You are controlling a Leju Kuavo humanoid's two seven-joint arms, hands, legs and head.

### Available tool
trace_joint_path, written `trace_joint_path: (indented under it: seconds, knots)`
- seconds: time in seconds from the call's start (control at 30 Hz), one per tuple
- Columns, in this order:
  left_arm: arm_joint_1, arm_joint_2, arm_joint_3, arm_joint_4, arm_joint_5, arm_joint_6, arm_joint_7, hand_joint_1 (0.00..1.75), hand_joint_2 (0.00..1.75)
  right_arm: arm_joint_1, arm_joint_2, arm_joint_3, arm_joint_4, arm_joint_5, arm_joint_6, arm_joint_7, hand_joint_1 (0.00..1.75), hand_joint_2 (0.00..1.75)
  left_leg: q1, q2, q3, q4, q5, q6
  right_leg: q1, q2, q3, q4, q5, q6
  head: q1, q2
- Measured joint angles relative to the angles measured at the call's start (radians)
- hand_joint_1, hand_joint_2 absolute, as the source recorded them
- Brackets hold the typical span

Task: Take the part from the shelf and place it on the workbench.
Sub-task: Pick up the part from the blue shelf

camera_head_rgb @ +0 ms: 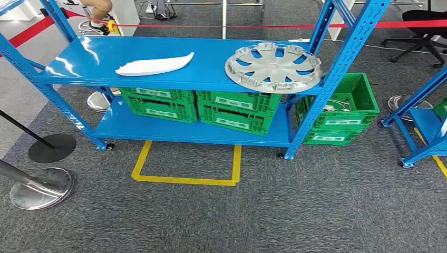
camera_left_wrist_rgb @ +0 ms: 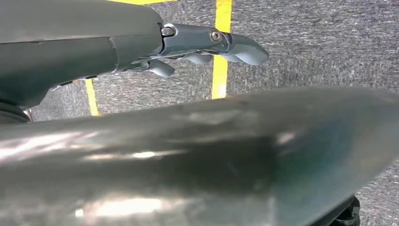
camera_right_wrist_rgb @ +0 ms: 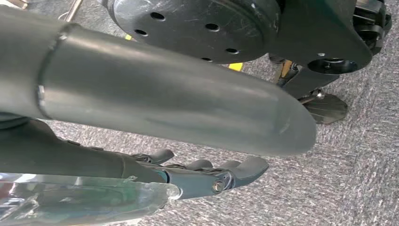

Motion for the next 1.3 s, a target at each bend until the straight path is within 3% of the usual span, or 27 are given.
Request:
trace_joint_path:
  seconds: [0.37,0.4,0.5,0.53,0.8,0.93,1.3]
  knots:
    - [0.000,0.000,0.000,0.000,0.000,0.000,0.000,0.00,0.00,0.000,0.000,0.000,0.000,0.000,0.000,0.000,0.00,0.00,0.000,0.000,0.000,0.000,0.000,0.000,0.000,0.000,0.000,0.000,0.000,0.000,0.000,0.000]
    - [0.000,0.000,0.000,0.000,0.000,0.000,0.000,0.00,0.44,0.000,0.000,0.000,0.000,0.000,0.000,0.000,0.00,0.00,0.000,0.000,0.000,0.000,0.000,0.000,0.000,0.000,0.000,0.000,0.000,0.000,0.000,0.000]
    - [0.000,0.000,0.000,0.000,0.000,0.000,0.000,0.00,1.75,0.000,0.000,0.000,0.000,0.000,0.000,0.000,0.00,1.31,0.000,0.000,0.000,0.000,0.000,0.000,0.000,0.000,0.000,0.000,0.000,0.000,0.000,0.000]
    - [0.000,0.000,0.000,0.000,0.000,0.000,0.000,0.00,1.75,0.000,0.000,0.000,0.000,0.000,0.000,0.000,0.00,1.75,0.000,0.000,0.000,0.000,0.000,0.000,0.000,0.000,0.000,0.000,0.000,0.000,0.000,0.000]
    - [-0.001,0.001,-0.002,0.000,0.003,0.000,0.000,0.00,1.75,0.000,0.000,0.001,0.000,-0.004,0.000,-0.001,0.00,1.75,0.000,0.000,0.000,0.000,0.000,0.000,0.000,0.000,0.000,0.000,0.000,0.000,0.000,0.000]
    - [-0.006,0.014,-0.038,-0.001,0.054,0.004,-0.008,0.00,0.00,-0.005,-0.008,0.030,-0.008,-0.056,-0.008,-0.012,0.00,0.00,0.000,0.000,0.000,0.000,0.000,0.000,0.000,0.000,0.001,0.000,0.000,0.000,0.000,0.000]
    - [-0.024,0.062,-0.201,-0.023,0.273,0.024,-0.072,0.00,0.00,-0.017,-0.061,0.179,-0.074,-0.275,-0.051,-0.061,0.00,0.00,0.000,0.000,0.000,0.000,0.000,0.000,0.000,0.000,0.004,0.000,0.000,0.000,0.000,0.000]
